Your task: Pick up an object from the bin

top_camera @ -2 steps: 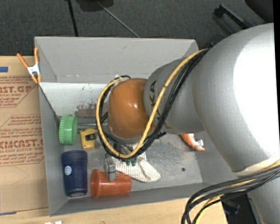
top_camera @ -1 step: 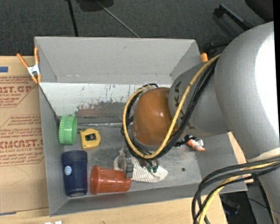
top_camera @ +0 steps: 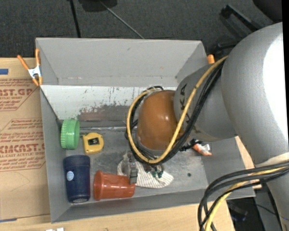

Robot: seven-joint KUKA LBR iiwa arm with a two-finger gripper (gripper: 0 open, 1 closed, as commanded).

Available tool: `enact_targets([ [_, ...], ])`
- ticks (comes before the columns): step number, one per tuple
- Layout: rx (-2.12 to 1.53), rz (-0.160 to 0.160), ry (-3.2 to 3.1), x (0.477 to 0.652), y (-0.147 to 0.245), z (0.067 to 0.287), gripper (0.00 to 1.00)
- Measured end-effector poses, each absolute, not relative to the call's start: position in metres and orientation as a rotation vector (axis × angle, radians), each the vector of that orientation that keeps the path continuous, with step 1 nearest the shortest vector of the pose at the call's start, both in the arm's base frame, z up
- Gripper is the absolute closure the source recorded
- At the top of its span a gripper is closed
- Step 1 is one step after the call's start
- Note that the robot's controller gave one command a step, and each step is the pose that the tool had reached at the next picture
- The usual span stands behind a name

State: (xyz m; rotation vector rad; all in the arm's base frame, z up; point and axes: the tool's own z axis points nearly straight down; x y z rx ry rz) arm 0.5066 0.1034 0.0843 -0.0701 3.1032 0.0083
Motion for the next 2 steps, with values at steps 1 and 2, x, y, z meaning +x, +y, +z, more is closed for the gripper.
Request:
enact_targets([
  [1,-0.009,0.002,3.141,0.4794,0.112,0.1154,0.0],
  [2,-0.009,0.002,3.142,0.4792,0.1119,0.1152,0.0],
])
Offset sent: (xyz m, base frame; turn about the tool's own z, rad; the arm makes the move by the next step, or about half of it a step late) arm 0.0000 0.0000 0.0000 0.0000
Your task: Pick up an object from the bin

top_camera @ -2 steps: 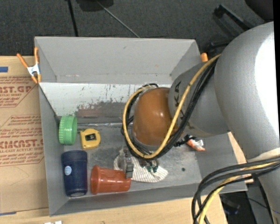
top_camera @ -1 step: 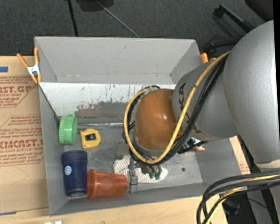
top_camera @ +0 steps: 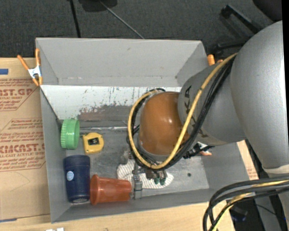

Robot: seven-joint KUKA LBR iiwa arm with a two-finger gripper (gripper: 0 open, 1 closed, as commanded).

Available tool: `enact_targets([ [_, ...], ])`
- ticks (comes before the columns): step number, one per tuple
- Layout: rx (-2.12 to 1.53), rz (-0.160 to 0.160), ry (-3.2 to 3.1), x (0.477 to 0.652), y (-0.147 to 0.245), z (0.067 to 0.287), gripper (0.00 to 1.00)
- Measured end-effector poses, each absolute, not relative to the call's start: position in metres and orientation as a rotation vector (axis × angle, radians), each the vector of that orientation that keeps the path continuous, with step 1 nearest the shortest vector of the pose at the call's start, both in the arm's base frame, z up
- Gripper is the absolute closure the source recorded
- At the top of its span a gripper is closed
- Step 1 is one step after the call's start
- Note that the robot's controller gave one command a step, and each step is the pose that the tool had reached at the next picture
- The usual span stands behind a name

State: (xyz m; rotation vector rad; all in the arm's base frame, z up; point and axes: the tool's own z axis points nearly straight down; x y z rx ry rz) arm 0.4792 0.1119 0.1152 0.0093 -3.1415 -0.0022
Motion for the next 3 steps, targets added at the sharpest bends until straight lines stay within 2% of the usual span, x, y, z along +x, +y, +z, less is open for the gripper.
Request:
enact_targets([
  [1,-0.067,-0.001,-3.142,0.492,0.077,0.07,1.0],
  [2,-0.067,-0.002,-3.143,0.492,0.077,0.07,1.0],
  [3,0.065,-0.001,-3.147,0.506,0.078,0.242,1.0],
])
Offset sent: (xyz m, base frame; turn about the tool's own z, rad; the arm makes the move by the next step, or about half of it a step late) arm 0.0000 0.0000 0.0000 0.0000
